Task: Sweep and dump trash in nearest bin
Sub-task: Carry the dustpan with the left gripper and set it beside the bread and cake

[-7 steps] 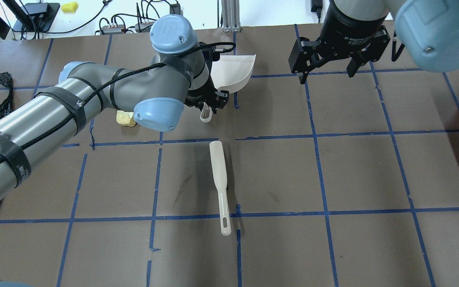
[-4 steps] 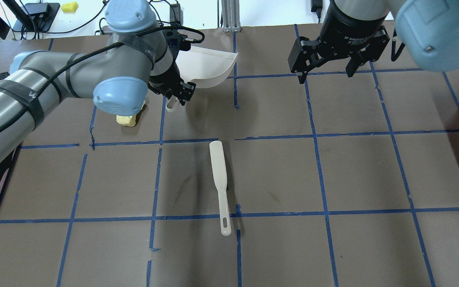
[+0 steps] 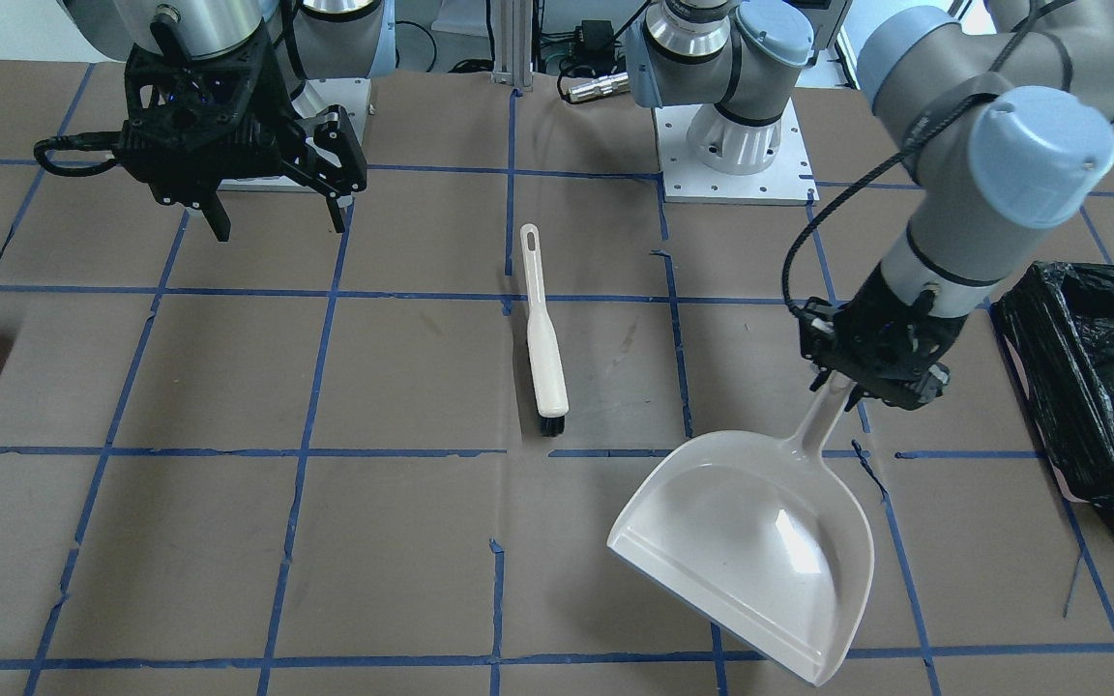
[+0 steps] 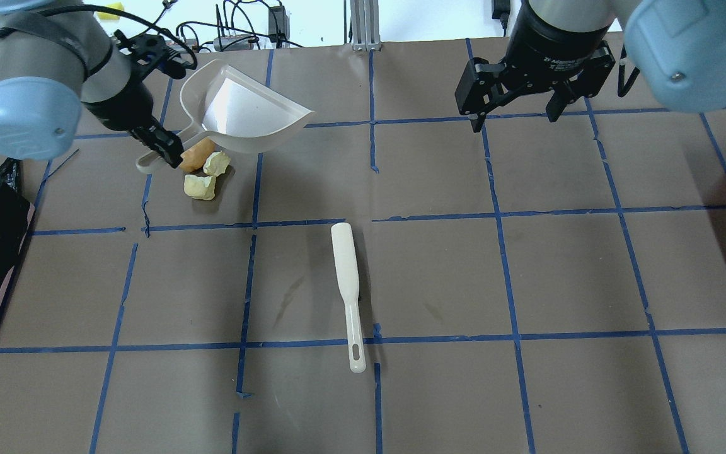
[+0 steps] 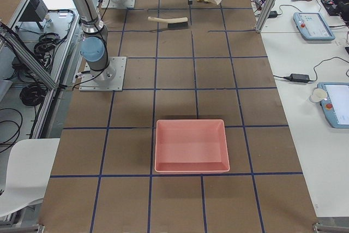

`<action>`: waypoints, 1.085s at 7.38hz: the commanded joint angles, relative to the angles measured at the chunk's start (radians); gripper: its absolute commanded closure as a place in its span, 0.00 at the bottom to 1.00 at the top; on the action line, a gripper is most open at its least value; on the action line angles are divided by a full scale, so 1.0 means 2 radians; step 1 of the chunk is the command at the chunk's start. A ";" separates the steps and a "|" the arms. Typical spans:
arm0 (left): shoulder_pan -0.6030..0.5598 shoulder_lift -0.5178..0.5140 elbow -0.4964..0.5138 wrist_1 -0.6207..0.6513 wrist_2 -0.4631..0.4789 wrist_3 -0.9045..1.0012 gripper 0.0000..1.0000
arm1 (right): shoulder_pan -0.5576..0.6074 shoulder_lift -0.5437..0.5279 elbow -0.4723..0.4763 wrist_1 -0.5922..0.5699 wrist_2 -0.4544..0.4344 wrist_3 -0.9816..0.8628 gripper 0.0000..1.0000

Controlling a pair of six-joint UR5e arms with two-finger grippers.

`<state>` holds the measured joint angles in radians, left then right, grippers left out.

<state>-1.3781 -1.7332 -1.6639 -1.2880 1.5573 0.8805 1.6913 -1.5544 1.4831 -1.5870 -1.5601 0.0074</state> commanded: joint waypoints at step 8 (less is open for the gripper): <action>0.254 -0.103 0.072 0.002 0.018 0.495 1.00 | 0.006 0.001 0.000 -0.014 0.002 0.005 0.00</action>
<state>-0.9182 -1.8628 -1.5660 -1.2912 1.5936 1.8040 1.7025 -1.5516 1.4830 -1.6153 -1.5582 0.0161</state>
